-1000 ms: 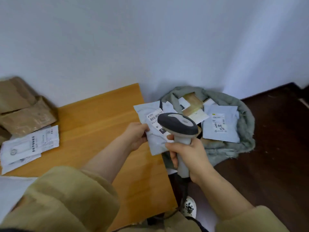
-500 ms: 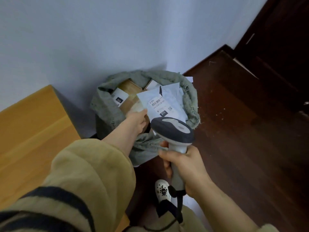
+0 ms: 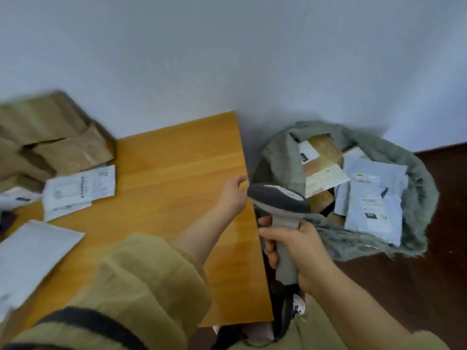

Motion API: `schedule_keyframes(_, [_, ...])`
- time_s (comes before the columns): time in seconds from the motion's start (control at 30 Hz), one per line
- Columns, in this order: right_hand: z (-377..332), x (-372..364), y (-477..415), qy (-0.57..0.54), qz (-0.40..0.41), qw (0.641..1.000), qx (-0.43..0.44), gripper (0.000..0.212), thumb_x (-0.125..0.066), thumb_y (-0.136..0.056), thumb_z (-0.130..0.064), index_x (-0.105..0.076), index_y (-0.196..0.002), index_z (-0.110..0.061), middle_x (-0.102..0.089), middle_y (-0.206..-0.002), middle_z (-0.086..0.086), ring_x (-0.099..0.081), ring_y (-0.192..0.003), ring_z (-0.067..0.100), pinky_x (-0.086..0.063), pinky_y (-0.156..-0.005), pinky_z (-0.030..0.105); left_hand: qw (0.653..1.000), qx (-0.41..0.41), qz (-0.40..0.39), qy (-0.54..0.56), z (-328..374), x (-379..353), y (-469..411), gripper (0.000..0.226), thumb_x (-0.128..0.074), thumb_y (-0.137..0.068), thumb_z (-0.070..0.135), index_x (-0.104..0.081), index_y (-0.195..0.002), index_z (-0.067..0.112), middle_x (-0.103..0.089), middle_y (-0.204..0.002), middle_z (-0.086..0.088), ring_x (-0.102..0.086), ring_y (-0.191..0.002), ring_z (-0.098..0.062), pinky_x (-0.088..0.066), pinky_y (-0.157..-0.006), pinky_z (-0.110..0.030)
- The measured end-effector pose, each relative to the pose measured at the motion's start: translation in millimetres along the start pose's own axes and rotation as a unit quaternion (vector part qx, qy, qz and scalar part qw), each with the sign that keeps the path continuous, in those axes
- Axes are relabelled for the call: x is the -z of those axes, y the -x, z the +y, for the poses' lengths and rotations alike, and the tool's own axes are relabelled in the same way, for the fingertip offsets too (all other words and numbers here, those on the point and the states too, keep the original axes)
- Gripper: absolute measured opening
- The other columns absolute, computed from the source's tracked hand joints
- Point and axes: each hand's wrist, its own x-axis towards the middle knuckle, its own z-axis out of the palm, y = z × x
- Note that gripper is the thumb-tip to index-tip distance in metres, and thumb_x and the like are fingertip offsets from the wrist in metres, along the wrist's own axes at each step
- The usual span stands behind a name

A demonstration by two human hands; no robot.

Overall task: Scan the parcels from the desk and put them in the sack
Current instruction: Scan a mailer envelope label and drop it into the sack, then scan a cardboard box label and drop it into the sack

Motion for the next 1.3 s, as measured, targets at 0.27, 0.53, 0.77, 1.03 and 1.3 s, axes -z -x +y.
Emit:
schedule_keyframes(0.27, [20, -137, -12, 0.118, -0.152, 0.98, -0.041, 0.013, -0.066, -0.084, -0.001, -0.062, -0.097, 0.002, -0.051, -0.053, 0.007, -0.045, -0.041, 0.017, -0.041, -0.041, 0.025, 0.978, 0.101, 0.177, -0.037, -142, 145, 39, 0.041, -0.052, -0.096, 0.014, -0.048, -0.136, 0.01, -0.051, -0.139, -0.006, -0.055, -0.116, -0.023, -0.043, -0.09, -0.029])
schedule_keyframes(0.53, [62, -280, -13, 0.222, -0.254, 0.939, -0.06, 0.009, -0.067, -0.083, -0.001, -0.063, -0.092, -0.001, -0.05, -0.055, 0.009, -0.045, -0.042, 0.019, -0.041, -0.042, 0.027, 0.908, 0.223, 0.354, -0.021, -266, 277, 87, 0.052, -0.058, -0.09, 0.015, -0.043, -0.139, 0.008, -0.039, -0.142, -0.017, -0.04, -0.129, -0.032, -0.033, -0.106, -0.036])
schedule_keyframes(0.77, [97, -402, -4, 0.277, -0.339, 0.896, -0.068, 0.011, -0.066, -0.083, -0.003, -0.065, -0.094, -0.003, -0.053, -0.055, 0.005, -0.048, -0.044, 0.016, -0.043, -0.044, 0.026, 0.805, 0.327, 0.493, -0.037, -342, 381, 126, 0.071, -0.06, -0.088, 0.011, -0.022, -0.148, 0.011, -0.009, -0.156, -0.016, -0.006, -0.144, -0.033, -0.011, -0.117, -0.041])
schedule_keyframes(1.03, [131, -477, 3, 0.313, -0.371, 0.871, -0.074, 0.013, -0.066, -0.083, -0.004, -0.065, -0.096, -0.004, -0.054, -0.055, 0.005, -0.048, -0.044, 0.015, -0.042, -0.044, 0.024, 0.795, 0.394, 0.448, -0.111, -413, 479, 145, 0.091, -0.058, -0.087, 0.005, 0.008, -0.15, 0.001, 0.014, -0.158, -0.018, 0.014, -0.146, -0.033, 0.002, -0.119, -0.043])
schedule_keyframes(1.3, [144, -482, 1, 0.343, -0.355, 0.866, -0.079, 0.012, -0.067, -0.083, -0.004, -0.064, -0.095, -0.005, -0.054, -0.053, 0.004, -0.048, -0.041, 0.014, -0.042, -0.044, 0.025, 0.813, 0.402, 0.336, -0.255, -429, 500, 157, 0.094, -0.069, -0.077, 0.016, -0.009, -0.149, 0.014, -0.024, -0.146, -0.019, -0.025, -0.131, -0.039, -0.026, -0.107, -0.049])
